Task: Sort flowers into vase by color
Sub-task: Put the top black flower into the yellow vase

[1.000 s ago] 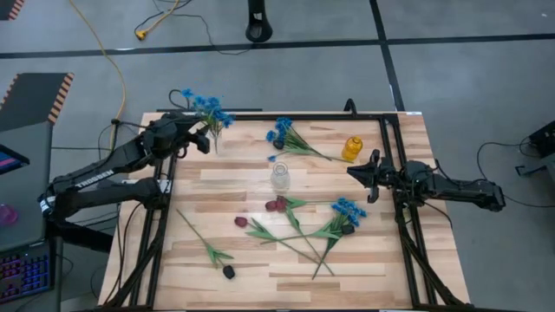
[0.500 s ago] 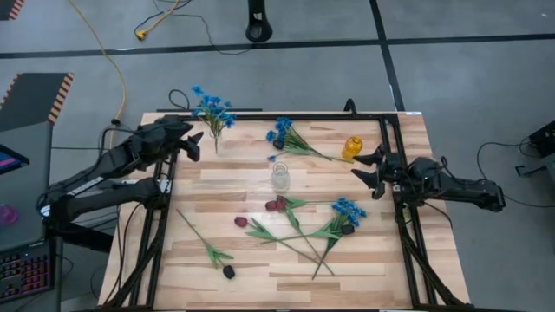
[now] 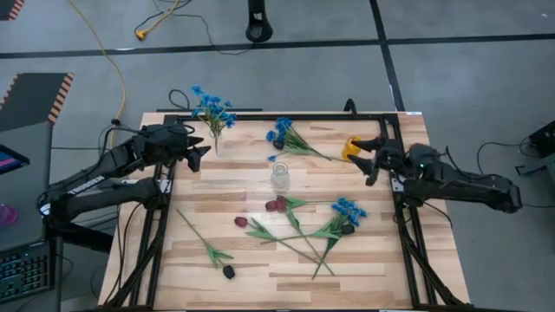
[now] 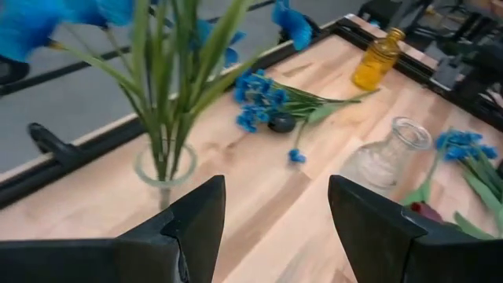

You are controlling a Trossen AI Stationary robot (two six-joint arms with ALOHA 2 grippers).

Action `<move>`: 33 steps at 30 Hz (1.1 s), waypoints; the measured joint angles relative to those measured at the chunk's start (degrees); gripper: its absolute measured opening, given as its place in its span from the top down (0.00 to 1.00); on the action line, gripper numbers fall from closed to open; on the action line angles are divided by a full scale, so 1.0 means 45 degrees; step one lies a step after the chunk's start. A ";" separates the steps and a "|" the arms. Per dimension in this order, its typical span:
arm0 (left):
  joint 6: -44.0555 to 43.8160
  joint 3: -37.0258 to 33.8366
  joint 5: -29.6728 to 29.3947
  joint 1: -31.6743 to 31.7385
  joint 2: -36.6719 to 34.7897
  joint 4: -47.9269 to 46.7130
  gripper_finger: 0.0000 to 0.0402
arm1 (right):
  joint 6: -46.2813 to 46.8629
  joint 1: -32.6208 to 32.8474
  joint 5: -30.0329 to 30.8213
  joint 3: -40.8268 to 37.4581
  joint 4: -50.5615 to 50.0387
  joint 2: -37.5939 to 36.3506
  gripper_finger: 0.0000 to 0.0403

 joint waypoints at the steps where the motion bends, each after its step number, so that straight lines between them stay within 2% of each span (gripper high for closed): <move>1: -0.0025 0.0000 0.0033 -0.0091 0.0004 0.0000 0.47 | 0.0000 -0.0166 0.0000 0.0247 -0.0225 0.0406 0.31; 9: -0.0273 0.0000 0.0052 -0.1110 -0.0001 0.0011 0.47 | -0.0607 -0.1056 -0.0176 0.2057 -0.1468 0.3351 0.31; 12: -0.0273 0.0000 -0.0033 -0.1448 -0.0001 0.0073 0.47 | -0.1555 -0.1058 -0.0197 0.2532 -0.1509 0.4380 0.31; 24: -0.0268 -0.0005 -0.0620 -0.2049 -0.0001 0.0126 0.47 | -0.3104 -0.1053 -0.0267 0.4321 -0.2189 0.9061 0.31; 33: -0.0268 -0.0005 -0.0695 -0.2260 -0.0001 0.0107 0.47 | -0.3397 -0.1057 -0.0268 0.5698 -0.2499 1.2462 0.31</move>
